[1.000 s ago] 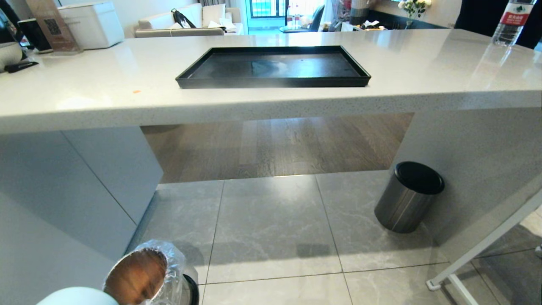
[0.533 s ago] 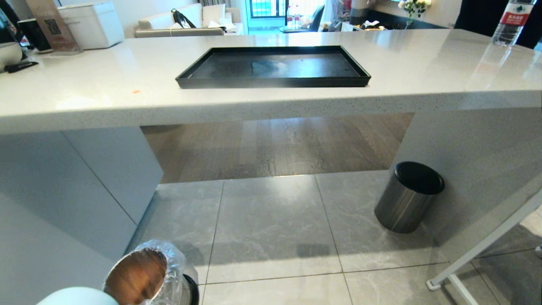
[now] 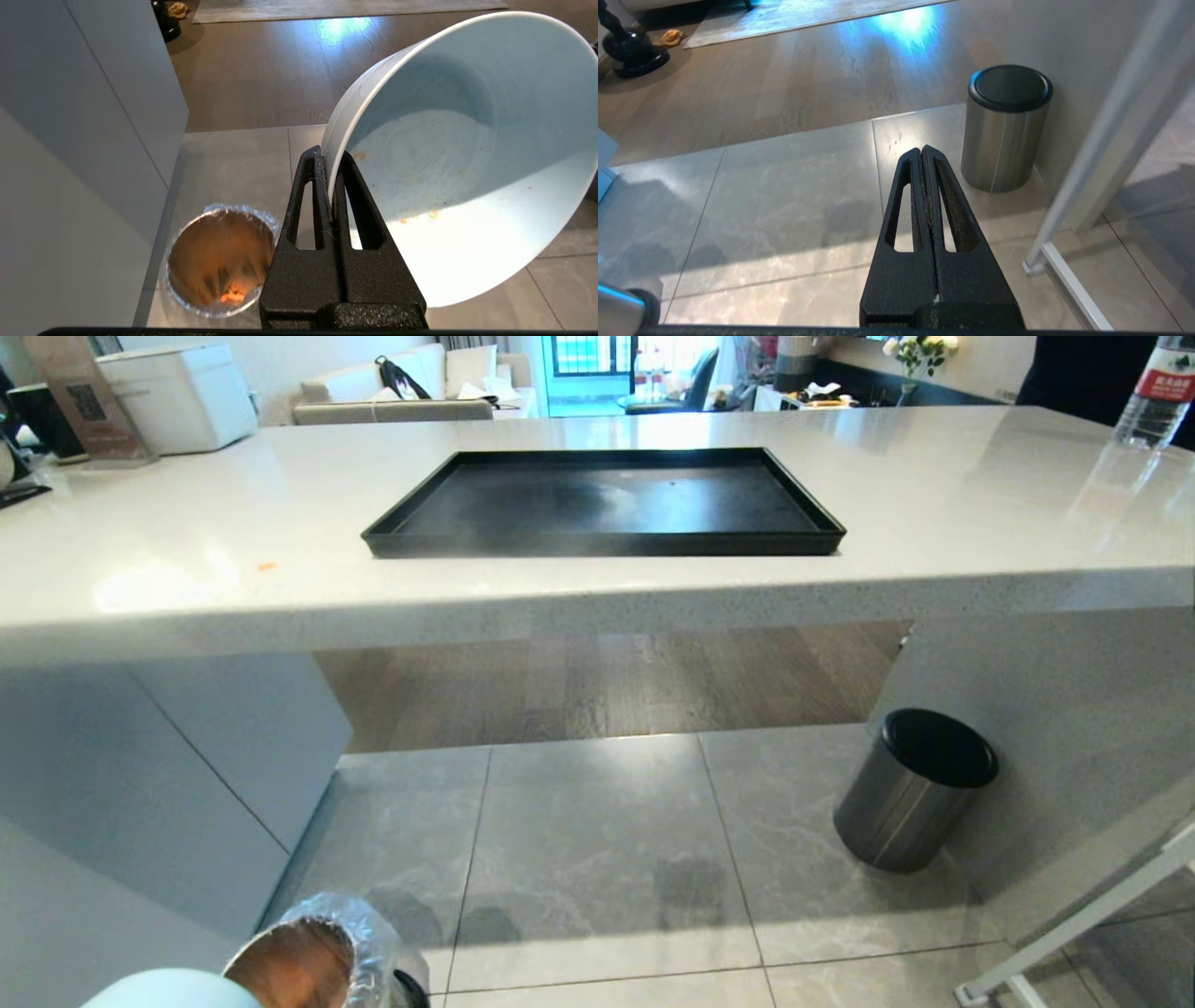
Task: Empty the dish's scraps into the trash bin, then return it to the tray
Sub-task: Put the bowl back to the table
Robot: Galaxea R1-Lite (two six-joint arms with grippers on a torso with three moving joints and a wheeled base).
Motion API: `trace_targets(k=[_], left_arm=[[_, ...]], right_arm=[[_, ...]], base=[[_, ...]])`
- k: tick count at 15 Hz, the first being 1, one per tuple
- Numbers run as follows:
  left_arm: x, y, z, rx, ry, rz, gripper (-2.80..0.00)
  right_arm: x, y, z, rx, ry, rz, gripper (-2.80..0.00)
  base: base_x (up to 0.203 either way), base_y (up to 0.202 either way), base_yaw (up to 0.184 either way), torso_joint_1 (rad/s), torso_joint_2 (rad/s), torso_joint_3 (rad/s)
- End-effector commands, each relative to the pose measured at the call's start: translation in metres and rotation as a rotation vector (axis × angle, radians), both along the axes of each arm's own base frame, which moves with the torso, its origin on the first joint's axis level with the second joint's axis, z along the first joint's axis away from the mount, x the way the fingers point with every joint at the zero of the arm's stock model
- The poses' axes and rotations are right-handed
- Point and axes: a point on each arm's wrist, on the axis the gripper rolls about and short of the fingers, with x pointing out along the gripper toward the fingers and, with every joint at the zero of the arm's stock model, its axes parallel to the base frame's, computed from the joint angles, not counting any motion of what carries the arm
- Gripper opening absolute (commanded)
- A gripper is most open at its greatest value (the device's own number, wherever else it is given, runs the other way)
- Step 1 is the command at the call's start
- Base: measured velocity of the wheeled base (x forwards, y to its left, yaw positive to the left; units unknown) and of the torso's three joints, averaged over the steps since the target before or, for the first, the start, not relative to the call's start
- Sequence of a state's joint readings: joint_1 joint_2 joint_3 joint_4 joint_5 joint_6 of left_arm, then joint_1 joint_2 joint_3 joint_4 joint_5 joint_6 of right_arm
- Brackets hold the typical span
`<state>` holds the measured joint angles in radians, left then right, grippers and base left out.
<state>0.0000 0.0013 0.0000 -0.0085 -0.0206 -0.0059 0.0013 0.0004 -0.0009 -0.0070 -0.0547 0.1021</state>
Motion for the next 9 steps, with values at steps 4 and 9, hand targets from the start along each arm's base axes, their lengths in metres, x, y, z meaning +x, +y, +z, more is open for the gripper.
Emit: trace_targets(k=[4, 9], left_arm=[[0.0000, 0.0000, -0.0001, 0.000, 0.001, -0.001, -2.80], [0.0000, 0.0000, 0.0001, 0.000, 0.000, -0.001, -2.80]], right_arm=[[-0.0001, 0.0000, 0.0002, 0.001, -0.002, 0.000, -2.80], [-0.0001, 0.0000, 0.0002, 0.001, -0.002, 0.000, -2.80]], base=[[0.171, 0.000, 0.002, 0.007, 0.00, 0.004], [0.000, 0.000, 0.000, 0.000, 0.00, 0.000]])
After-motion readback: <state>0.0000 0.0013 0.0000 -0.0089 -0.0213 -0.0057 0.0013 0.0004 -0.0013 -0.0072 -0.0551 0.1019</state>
